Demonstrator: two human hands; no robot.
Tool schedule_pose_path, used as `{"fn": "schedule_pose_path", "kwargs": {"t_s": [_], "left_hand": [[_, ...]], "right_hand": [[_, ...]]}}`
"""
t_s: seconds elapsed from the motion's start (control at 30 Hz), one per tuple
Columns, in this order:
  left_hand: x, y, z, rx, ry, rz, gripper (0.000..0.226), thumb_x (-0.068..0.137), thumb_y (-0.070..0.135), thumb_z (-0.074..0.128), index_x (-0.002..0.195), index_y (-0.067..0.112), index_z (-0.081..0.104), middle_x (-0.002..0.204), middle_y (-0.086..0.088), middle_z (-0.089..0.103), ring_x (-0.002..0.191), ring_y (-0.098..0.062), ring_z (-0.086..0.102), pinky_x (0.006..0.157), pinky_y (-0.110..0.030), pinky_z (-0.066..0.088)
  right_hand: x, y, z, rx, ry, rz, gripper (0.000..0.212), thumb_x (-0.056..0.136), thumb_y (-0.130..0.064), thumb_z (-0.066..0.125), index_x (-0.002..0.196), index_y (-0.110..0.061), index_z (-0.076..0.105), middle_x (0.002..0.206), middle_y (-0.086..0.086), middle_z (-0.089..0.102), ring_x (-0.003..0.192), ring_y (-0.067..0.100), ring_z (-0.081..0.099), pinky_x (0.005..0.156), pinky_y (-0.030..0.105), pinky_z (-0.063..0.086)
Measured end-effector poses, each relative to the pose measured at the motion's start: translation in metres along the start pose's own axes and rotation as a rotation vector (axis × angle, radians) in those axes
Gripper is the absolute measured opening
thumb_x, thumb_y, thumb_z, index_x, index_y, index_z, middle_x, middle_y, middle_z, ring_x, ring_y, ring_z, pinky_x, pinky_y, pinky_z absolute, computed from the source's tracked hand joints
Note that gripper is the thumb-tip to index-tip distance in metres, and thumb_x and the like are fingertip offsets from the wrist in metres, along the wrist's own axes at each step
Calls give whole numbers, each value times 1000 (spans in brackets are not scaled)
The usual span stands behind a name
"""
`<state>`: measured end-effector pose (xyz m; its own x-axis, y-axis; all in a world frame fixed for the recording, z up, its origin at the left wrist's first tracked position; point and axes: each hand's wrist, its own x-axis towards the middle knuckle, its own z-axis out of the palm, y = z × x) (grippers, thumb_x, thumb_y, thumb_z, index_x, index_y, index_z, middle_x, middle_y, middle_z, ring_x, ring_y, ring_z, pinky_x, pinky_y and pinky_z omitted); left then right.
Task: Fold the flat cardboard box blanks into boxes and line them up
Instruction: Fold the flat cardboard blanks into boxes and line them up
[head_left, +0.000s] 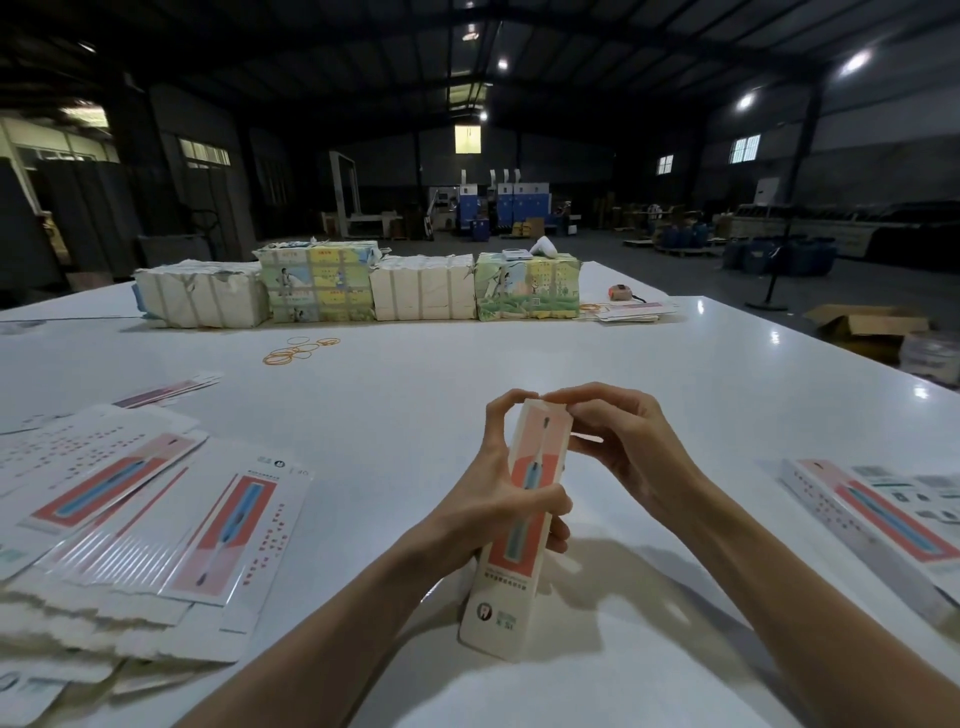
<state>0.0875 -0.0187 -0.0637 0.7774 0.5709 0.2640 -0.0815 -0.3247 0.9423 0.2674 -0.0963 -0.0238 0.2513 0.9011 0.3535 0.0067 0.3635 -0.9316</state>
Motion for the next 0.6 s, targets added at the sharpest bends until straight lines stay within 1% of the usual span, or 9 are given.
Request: {"fn": "schedule_pose_path", "kwargs": {"t_s": [0.07, 0.17, 0.23, 0.3, 0.4, 0.47, 0.6], "left_hand": [[-1, 2, -2, -12, 17, -9, 103, 84, 16, 86, 141, 65, 15, 121, -12, 59, 74, -39, 77, 68, -39, 65], [0, 8, -2, -44, 80, -24, 99, 79, 16, 85, 136, 65, 20, 121, -15, 57, 74, -39, 77, 70, -45, 66], [-1, 9, -4, -63, 106, -20, 96, 78, 16, 84, 134, 65, 23, 119, -17, 57, 74, -39, 76, 72, -47, 66], [-3, 8, -4, -77, 101, -14, 96, 80, 14, 84, 133, 66, 24, 119, -18, 57, 73, -40, 76, 71, -46, 66], [-5, 7, -1, -78, 88, -22, 94, 83, 10, 83, 133, 64, 24, 120, -19, 56, 73, -37, 75, 72, -45, 66], [-5, 6, 2, -82, 78, -14, 92, 85, 8, 82, 136, 60, 25, 120, -17, 56, 72, -35, 75, 73, -46, 66], [-6, 8, 2, -100, 68, -13, 89, 87, 8, 82, 140, 51, 26, 120, -17, 55, 72, -34, 73, 74, -50, 66]], "right_hand": [[-1, 2, 3, 25, -65, -3, 26, 105, -4, 55, 122, -4, 74, 123, 12, 75, 117, 30, 71, 95, 41, 61], [-3, 12, 15, -49, -16, -44, 25, 101, -15, 67, 126, -14, 71, 122, 2, 76, 117, 25, 72, 92, 36, 62], [-4, 17, 18, -121, 16, -84, 26, 100, -20, 70, 126, -18, 70, 120, -2, 76, 116, 21, 72, 89, 33, 62], [-5, 17, 18, -168, 18, -122, 25, 99, -24, 72, 123, -20, 72, 119, -4, 77, 114, 19, 73, 86, 31, 63], [-7, 16, 16, -267, 21, -169, 17, 98, -30, 73, 114, -25, 75, 115, -6, 77, 111, 19, 74, 84, 30, 63], [-8, 17, 15, -242, 16, -171, 14, 96, -30, 74, 110, -25, 76, 112, -3, 78, 108, 22, 75, 84, 31, 64], [-9, 18, 14, -167, 5, -156, 19, 97, -21, 74, 115, -15, 76, 111, 5, 78, 107, 27, 75, 85, 31, 63]]}}
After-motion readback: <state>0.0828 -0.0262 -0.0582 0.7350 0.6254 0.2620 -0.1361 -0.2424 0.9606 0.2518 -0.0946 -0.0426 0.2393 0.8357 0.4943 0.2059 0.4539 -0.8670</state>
